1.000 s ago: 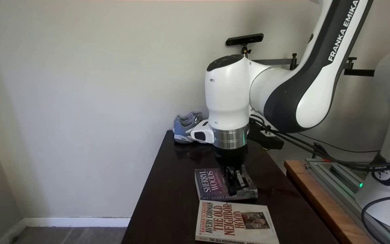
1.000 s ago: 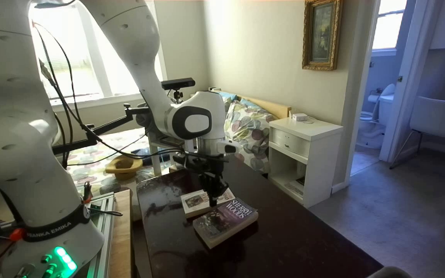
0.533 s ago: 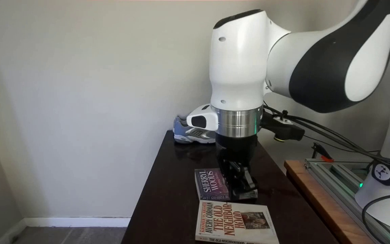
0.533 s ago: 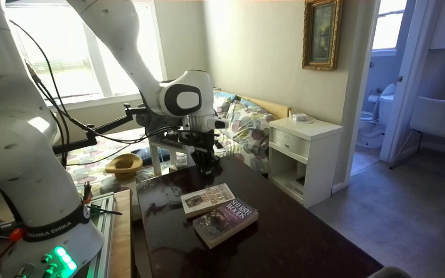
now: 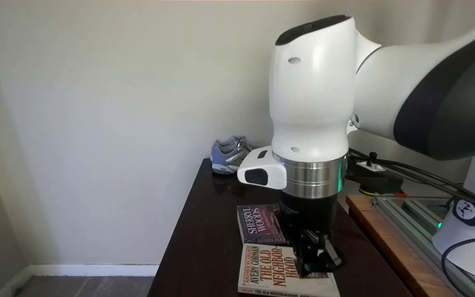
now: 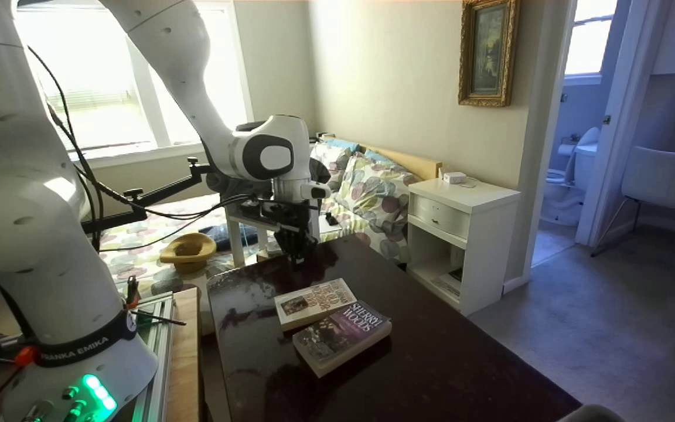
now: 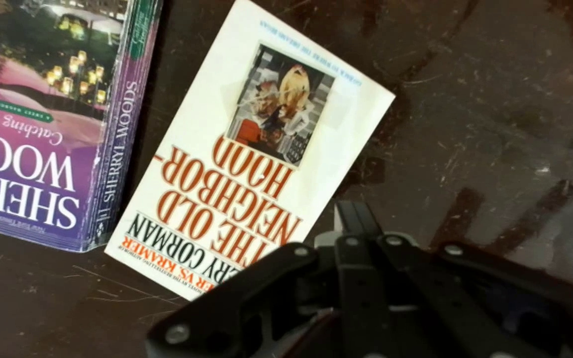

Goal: Move the novel on the left and place it next to the novel in the center

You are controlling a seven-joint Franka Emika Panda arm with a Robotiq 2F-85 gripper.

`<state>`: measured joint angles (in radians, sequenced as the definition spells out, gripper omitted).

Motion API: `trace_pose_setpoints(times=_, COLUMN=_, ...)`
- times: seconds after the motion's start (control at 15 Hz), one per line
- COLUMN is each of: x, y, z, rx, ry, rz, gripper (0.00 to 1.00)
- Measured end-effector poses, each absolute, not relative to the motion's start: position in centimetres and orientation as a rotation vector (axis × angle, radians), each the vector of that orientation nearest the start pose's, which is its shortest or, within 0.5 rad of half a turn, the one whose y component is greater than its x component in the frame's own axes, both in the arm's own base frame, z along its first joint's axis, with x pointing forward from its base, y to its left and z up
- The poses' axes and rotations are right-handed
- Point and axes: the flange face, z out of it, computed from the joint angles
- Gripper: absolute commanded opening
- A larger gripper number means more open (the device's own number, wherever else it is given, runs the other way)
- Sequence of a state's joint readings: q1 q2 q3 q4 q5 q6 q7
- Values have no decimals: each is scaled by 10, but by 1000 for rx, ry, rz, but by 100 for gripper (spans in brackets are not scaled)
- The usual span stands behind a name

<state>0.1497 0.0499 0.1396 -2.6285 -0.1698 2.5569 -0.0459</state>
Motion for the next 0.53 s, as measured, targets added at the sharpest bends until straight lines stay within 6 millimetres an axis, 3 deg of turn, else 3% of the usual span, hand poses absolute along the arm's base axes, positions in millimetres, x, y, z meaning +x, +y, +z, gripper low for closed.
trace_pose_setpoints(times=0.53, x=382, y=124, z=180, rx=-3099, ry=-799, rz=207, gripper=0)
